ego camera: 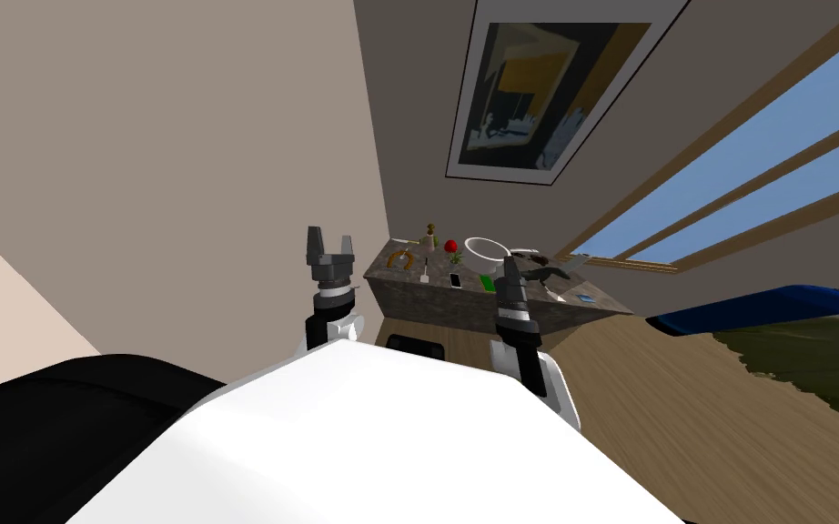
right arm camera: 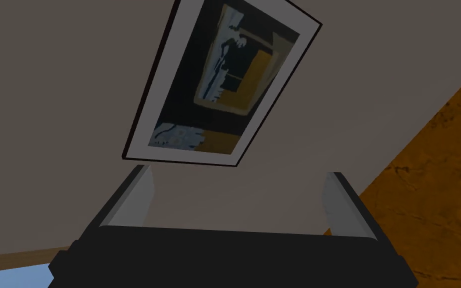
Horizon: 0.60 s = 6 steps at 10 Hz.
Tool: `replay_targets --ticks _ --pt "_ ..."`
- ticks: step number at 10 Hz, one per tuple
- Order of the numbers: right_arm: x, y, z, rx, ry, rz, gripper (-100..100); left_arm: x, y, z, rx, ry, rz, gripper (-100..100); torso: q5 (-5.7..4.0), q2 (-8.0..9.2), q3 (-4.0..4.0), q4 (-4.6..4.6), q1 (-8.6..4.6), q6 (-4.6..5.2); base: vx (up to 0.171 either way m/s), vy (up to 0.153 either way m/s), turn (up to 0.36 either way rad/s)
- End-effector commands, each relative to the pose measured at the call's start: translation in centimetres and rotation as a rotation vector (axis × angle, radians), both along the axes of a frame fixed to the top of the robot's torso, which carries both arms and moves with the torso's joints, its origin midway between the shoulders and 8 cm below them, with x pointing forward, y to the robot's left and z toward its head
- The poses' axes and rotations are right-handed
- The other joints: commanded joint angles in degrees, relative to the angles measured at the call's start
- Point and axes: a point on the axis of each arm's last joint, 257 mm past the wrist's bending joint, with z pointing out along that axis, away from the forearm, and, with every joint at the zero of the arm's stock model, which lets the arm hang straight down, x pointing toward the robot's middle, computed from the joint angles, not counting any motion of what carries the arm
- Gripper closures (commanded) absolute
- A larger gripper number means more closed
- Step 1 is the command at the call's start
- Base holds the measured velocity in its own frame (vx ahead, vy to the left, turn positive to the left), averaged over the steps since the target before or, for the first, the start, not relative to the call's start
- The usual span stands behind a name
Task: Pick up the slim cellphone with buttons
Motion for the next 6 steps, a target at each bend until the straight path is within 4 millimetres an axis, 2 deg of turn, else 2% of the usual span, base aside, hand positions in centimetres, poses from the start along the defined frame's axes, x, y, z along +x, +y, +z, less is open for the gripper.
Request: replay_targets --ticks 1,2,3,4,5,6 --pt "1.0 0.2 -1.7 -0.077 0.044 -0.022 -100 0.0 0.0 0.0 0.0 0.0 0.0 0 0.0 0.0 0.0 0.0 0.0 0.0 -0.001 -0.015 0.049" --pt "1.8 0.3 -3.3 -0.131 0.083 -0.04 -100 0.0 0.0 0.0 0.0 0.0 0.0 0 0.01 0.0 0.0 0.0 0.02 -0.01 0.0 -0.027 0.098" --pt "1.8 0.4 -3.3 -0.145 0.084 -0.044 -100 0.0 0.0 0.0 0.0 0.0 0.0 0 0.0 0.0 0.0 0.0 -0.02 -0.02 -0.002 -0.023 0.036" --pt "2.5 0.5 -5.0 -0.207 0.125 -0.065 -100 0.0 0.0 0.0 0.0 0.0 0.0 0 0.0 0.01 0.01 0.0 -0.01 0.0 -0.004 -0.02 0.061" --pt "2.5 0.6 -5.0 -0.217 0.125 -0.068 -100 0.0 0.0 0.0 0.0 0.0 0.0 0 0.0 0.03 0.02 0.01 0.0 -0.01 -0.004 -0.018 0.031" --pt "3.2 0.6 -6.8 -0.281 0.167 -0.09 -100 0.0 0.0 0.0 0.0 0.0 0.0 0 0.01 0.03 0.02 0.01 0.01 0.0 -0.002 -0.019 0.063"
